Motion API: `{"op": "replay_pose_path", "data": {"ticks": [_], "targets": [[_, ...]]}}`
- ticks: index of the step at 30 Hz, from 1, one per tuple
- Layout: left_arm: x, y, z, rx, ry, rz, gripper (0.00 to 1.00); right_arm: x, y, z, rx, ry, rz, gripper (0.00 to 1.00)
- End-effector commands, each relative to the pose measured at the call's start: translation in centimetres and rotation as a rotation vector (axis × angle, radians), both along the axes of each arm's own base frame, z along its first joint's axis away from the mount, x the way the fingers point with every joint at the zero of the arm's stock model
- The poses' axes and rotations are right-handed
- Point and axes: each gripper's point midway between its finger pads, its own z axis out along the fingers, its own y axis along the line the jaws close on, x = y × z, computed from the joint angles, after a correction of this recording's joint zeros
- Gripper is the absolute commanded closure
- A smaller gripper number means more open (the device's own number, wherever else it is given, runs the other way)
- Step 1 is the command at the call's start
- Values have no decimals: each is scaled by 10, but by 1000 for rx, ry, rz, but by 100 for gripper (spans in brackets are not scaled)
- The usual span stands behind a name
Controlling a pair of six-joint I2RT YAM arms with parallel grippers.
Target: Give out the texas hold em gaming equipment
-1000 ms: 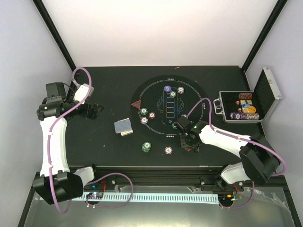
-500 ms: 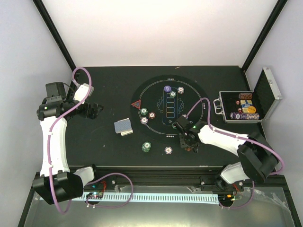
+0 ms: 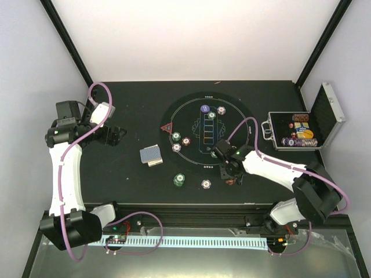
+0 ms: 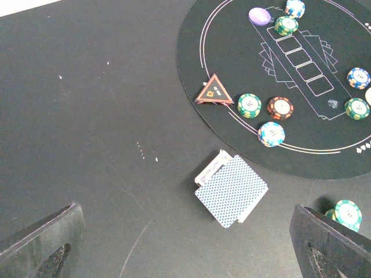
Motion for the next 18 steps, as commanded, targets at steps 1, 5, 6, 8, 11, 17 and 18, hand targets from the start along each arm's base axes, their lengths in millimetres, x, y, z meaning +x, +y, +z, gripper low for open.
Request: {"op": "replay_pose_path", "data": {"ticks": [1, 5, 6, 8, 11, 17, 18], "targets": [[2, 0, 9, -5, -37, -5, 1, 21, 3, 39, 0, -89, 3, 70], [2, -1, 11, -5, -41, -6, 1, 45, 7, 68, 13, -139, 1, 70], [2, -1, 12, -6, -41, -7, 1, 54, 10, 78, 23, -157, -1, 71], [2, -1, 13, -8, -45, -7, 1, 71, 12, 87, 26, -171, -1, 70], [2, -2, 13, -12, -46, -7, 1, 103, 17, 98, 28, -191, -7, 71], [2, -1, 15, -8, -54, -4, 1, 181, 25, 110, 48, -216, -46, 72], [2, -1, 15, -7, -54, -4, 1, 192, 24, 109, 45, -212, -56, 73]]}}
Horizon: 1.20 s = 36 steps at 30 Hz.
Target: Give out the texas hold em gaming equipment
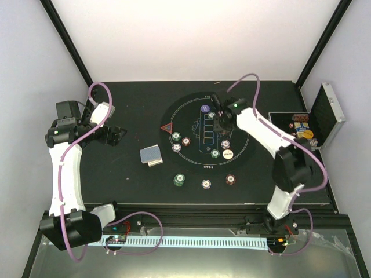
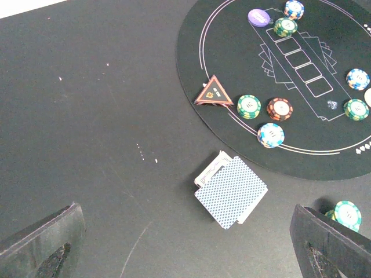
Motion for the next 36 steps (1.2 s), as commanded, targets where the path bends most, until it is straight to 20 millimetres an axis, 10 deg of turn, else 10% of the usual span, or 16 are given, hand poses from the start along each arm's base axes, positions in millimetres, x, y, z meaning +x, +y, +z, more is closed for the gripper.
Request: {"op": "replay_pose_path", "data": {"ticks": [1, 13, 36], "targets": [[3, 0, 15, -5, -54, -3, 1, 52, -1, 5, -11, -11, -6, 73], [10, -1, 12, -17, -51, -17, 1, 162, -57, -37, -13, 40, -173, 74], [21, 1, 6, -32, -29, -25, 1, 230, -76, -111, 77, 29, -235, 68]]}}
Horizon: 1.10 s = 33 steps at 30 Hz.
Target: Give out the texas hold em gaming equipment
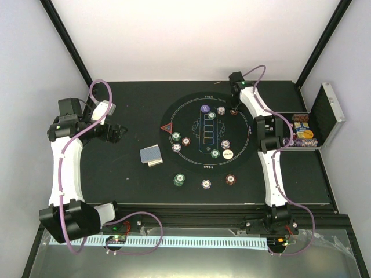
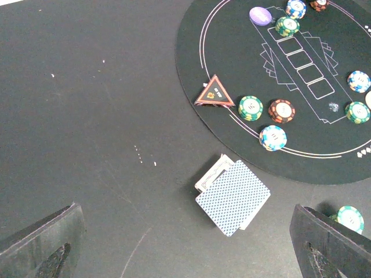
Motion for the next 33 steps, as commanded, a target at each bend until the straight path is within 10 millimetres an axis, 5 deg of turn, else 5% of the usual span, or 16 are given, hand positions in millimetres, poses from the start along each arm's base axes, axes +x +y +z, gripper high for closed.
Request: {"op": "replay_pose_path", "data": {"ticks": [1, 8, 14, 20, 26, 33], "targets": [[7, -1, 16, -15, -50, -16, 1, 12, 4, 3, 41, -38, 6, 65], [7, -2, 14, -17, -39, -17, 1, 15, 10, 12, 78, -54, 22, 52], [3, -2, 13, -14, -33, -19, 1, 13, 10, 48, 77, -93, 30, 31], [-1, -4, 18, -11, -51, -23, 1, -12, 4, 103, 86, -125, 23, 31], [-5, -1, 18, 11, -45, -12, 1, -88, 19, 138, 68, -167, 71, 31], [-2, 2, 11, 6, -32, 16, 1, -235, 51, 101, 46, -119, 166, 26]]}}
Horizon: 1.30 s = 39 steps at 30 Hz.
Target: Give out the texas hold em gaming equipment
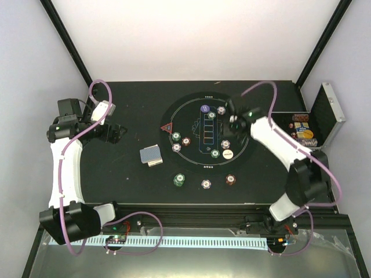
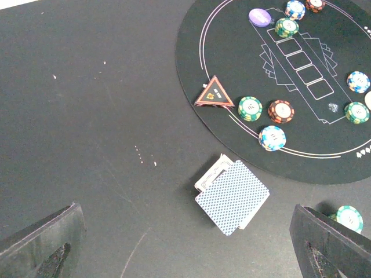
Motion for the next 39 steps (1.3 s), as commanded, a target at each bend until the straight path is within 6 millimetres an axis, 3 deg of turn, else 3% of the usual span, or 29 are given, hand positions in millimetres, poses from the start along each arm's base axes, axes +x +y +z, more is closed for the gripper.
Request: {"op": "replay_pose_path", "data": {"ticks": [1, 6, 13, 20, 32, 39], "targets": [[2, 4, 7, 10, -25, 23, 1, -72, 18, -37, -18, 35, 33, 24], [4, 18, 2, 69, -4, 79, 1, -142, 20, -75, -35, 108, 43, 20], [5, 33, 0, 132, -9, 150, 1, -186, 18, -110, -15, 177, 76, 21], [2, 32, 11, 143, -67, 159, 1, -192, 20, -123, -50, 211, 100, 28], [-1, 31, 7, 158, -57, 139, 1, -192, 10, -137, -123, 227, 80, 32], [-2, 28, 8, 146, -56, 119, 1, -190, 9, -137, -132, 223, 75, 40]]}}
